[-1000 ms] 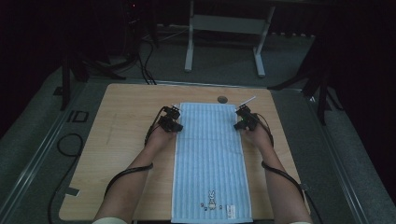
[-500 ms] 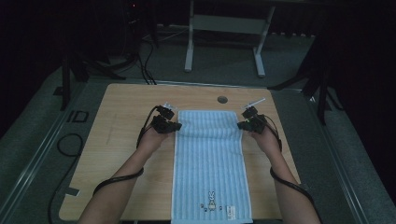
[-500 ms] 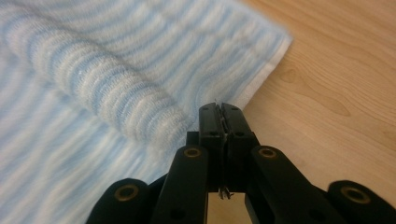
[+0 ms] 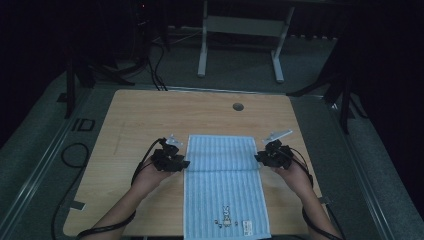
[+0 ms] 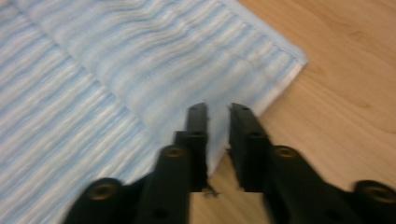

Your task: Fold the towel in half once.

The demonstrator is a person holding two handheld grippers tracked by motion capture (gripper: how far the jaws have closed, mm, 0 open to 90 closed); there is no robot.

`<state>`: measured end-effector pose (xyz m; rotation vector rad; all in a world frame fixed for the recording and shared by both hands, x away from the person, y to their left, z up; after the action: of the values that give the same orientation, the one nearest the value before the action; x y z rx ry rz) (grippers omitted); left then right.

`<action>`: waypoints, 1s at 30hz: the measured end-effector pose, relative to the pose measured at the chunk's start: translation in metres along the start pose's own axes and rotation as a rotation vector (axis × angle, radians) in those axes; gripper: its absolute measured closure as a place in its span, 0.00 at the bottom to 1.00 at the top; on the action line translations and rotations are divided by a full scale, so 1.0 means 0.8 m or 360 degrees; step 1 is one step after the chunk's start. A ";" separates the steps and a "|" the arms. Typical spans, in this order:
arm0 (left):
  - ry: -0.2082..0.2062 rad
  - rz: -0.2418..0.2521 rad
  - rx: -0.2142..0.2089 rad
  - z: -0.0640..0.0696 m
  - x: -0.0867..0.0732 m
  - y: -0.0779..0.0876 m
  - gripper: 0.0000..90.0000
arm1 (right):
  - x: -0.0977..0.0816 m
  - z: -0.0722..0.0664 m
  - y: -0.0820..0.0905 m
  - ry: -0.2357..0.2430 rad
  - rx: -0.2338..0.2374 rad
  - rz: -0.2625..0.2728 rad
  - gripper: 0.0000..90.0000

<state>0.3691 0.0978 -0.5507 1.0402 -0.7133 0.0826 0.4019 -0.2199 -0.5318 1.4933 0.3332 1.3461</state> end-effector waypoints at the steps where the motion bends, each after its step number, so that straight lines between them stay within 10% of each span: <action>1: -0.0009 0.0019 0.0006 0.000 0.001 0.002 0.66 | 0.001 -0.002 0.001 0.0004 -0.0012 0.0016 0.80; 7: -0.0034 0.0019 -0.0039 0.007 0.010 -0.010 0.66 | 0.008 -0.005 -0.020 -0.0010 -0.0001 -0.0019 0.69; 12: -0.0090 -0.0071 0.0002 0.009 0.011 -0.040 0.72 | 0.007 -0.014 -0.046 0.0045 0.0039 -0.0122 0.91; 18: -0.0091 -0.0132 -0.0006 0.004 0.008 -0.065 0.73 | -0.002 -0.016 -0.066 0.0050 0.0058 -0.0209 0.91; 30: -0.0049 -0.0112 0.0065 -0.016 0.042 -0.083 0.72 | 0.008 0.018 -0.084 -0.0077 0.0040 -0.0197 0.89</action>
<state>0.4272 0.0643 -0.5855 1.1069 -0.7048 0.0205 0.4441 -0.1944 -0.5798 1.4991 0.4066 1.2096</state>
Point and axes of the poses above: each handheld gripper's, and its own axes: y roughly backward along the jaws, x roughly out of its top, z roughly to its right, the point moved 6 cm from there along -y, roughly forward along the jaws, and after that the axes turned 15 degrees about y, right-handed, at the moved point
